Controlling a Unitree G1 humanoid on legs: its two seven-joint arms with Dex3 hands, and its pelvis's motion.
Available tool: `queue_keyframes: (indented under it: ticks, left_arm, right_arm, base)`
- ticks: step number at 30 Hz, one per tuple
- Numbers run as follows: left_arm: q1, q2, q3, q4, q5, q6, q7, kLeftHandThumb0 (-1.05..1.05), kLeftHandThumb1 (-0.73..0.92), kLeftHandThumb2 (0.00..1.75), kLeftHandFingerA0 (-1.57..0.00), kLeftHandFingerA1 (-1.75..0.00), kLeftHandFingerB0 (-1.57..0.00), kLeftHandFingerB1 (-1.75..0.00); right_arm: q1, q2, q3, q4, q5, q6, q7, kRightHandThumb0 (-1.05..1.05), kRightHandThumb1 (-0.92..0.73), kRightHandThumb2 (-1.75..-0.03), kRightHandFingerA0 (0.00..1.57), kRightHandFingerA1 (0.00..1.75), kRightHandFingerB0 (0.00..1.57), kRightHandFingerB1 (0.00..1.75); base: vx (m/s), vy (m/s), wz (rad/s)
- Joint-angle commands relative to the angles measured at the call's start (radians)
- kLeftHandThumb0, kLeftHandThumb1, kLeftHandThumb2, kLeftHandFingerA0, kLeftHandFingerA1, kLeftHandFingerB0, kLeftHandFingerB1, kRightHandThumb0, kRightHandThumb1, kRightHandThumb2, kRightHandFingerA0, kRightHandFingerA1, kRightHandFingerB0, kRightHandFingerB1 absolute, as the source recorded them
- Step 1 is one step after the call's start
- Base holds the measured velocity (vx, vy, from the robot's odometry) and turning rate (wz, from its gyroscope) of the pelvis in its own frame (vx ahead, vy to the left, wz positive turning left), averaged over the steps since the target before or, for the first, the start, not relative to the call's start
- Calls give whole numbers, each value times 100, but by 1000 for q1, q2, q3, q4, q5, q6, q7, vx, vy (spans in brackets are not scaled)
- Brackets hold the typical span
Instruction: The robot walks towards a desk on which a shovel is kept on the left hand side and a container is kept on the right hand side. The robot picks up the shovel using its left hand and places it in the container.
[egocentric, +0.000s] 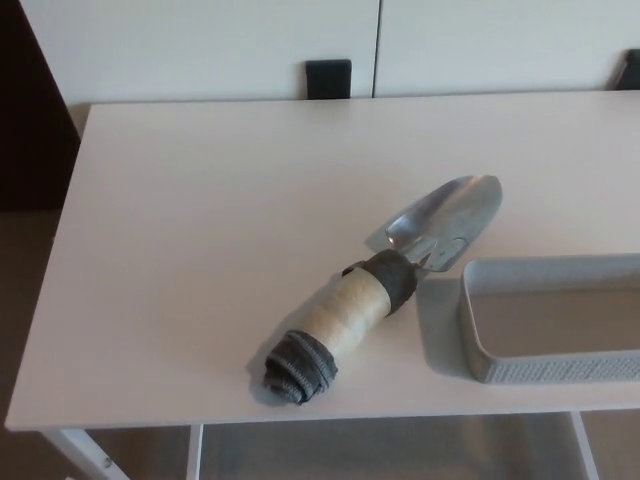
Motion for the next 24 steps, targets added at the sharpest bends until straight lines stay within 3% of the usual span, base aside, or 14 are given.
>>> queue_keyframes:
  ticks: [1,3,4,7,8,10,12,13,15,16,19,20,22,24]
  left_arm:
    - [12,5,-14,-18,24,-35,11,-30,56,57,-59,-43,-44,-35]
    - [49,6,-36,-65,42,-52,12,-32,59,60,-56,-44,-43,-35]
    - [69,21,-67,-91,106,-96,52,-41,48,75,-48,-52,-36,-45]
    - [134,43,-124,-228,171,-121,57,-43,48,75,-44,-53,-32,-44]
    - [225,82,-186,-449,239,-107,15,-42,61,59,-48,-41,-33,-31]
    - [382,192,-320,-885,179,-114,-185,-52,59,58,-46,-36,-26,-29]
    - [412,230,-347,-992,156,-81,-223,-52,59,58,-46,-36,-26,-29]
    - [412,347,-422,-1197,40,-52,-325,-70,65,61,-48,-38,-31,-31]
    - [374,512,-475,-1490,-102,1,-432,-66,84,66,-52,-39,-36,-34]
    - [345,559,-458,-1615,-138,41,-439,-56,92,74,-48,-45,-35,-38]
    - [254,655,-393,-1821,-336,187,-412,-56,92,72,-46,-46,-38,-37]
    - [208,686,-416,-1824,-452,219,-375,-53,92,67,-44,-49,-37,-38]
    - [66,546,-414,-1824,-316,142,-300,-32,88,66,-56,-55,-43,-43]
    - [-84,333,-406,-1819,-86,55,-232,-7,61,58,-69,-52,-57,-49]
  right_arm:
    - [-9,-18,-4,12,0,-13,4,-38,-46,-71,59,58,37,49]
    - [-5,-17,-6,20,8,-23,13,-37,-46,-70,58,58,37,49]
    - [-3,-16,-8,11,12,-8,14,-37,-46,-70,59,58,37,49]
    - [-5,-18,-6,9,5,-9,11,-37,-47,-70,58,57,36,49]
    - [-6,-15,-6,3,4,-4,6,-36,-47,-70,58,57,36,48]
    - [-10,-13,-5,1,1,7,-2,-37,-46,-70,58,57,38,49]
    - [-13,-13,-3,0,-1,9,-4,-37,-46,-70,58,57,38,49]
    - [-20,-13,-3,0,-1,9,-3,-36,-46,-70,58,58,38,49]
    - [-16,-16,0,-8,-3,9,0,-31,-57,-57,61,50,40,41]
    - [-12,-16,1,-17,-7,20,-6,-37,-46,-70,56,56,37,48]
    - [-12,-17,8,-22,-9,14,-1,-37,-47,-70,56,57,35,49]
    - [-14,-18,11,-21,-7,10,6,-30,-57,-56,59,50,40,42]
    - [-20,-18,20,-33,-21,26,-4,-38,-48,-71,56,57,36,48]
    - [-29,-15,18,-24,-11,26,3,-39,-45,-72,60,60,35,49]
  base:
    - [0,0,0]
    - [0,0,0]
    - [0,0,0]
    - [0,0,0]
    - [0,0,0]
    - [0,0,0]
    - [0,0,0]
    - [0,0,0]
    - [0,0,0]
    - [0,0,0]
    - [0,0,0]
    - [0,0,0]
    - [0,0,0]
    - [0,0,0]
